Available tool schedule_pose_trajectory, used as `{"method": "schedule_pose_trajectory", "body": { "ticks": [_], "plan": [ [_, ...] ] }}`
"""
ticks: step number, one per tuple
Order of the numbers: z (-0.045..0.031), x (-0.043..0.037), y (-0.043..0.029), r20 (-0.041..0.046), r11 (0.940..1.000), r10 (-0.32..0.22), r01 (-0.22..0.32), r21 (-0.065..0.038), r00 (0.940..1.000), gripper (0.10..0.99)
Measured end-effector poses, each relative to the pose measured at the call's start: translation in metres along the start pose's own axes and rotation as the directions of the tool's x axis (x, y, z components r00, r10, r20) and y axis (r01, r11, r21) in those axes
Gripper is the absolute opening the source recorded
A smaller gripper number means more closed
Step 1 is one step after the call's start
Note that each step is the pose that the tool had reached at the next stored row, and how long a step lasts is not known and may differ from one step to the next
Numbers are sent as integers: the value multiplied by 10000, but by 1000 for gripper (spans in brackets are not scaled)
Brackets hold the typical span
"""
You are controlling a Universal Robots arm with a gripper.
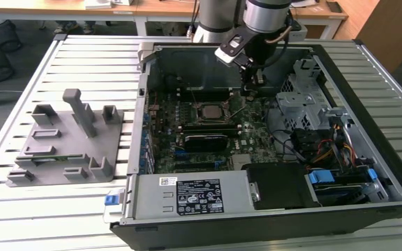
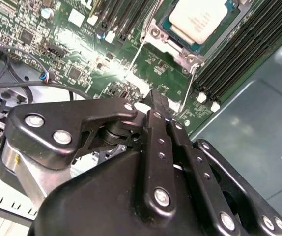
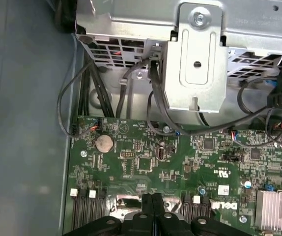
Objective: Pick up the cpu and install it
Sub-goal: 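Close the cpu cover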
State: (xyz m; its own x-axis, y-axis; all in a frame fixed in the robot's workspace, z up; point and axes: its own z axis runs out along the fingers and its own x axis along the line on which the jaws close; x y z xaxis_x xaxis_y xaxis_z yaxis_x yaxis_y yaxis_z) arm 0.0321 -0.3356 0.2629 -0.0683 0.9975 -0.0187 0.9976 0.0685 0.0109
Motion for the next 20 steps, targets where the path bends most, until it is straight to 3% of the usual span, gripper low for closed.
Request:
{"method": "schedule_pose_trajectory", "body": {
  "ticks": [13, 14, 20],
  "plan": [
    [38, 14, 122, 13, 10000, 6, -6, 2, 10000, 106],
    [50, 14, 161, 30, 10000, 9, -9, 2, 10000, 106],
    [82, 13, 190, 34, 10000, 16, -16, 3, 10000, 106]
  ]
}}
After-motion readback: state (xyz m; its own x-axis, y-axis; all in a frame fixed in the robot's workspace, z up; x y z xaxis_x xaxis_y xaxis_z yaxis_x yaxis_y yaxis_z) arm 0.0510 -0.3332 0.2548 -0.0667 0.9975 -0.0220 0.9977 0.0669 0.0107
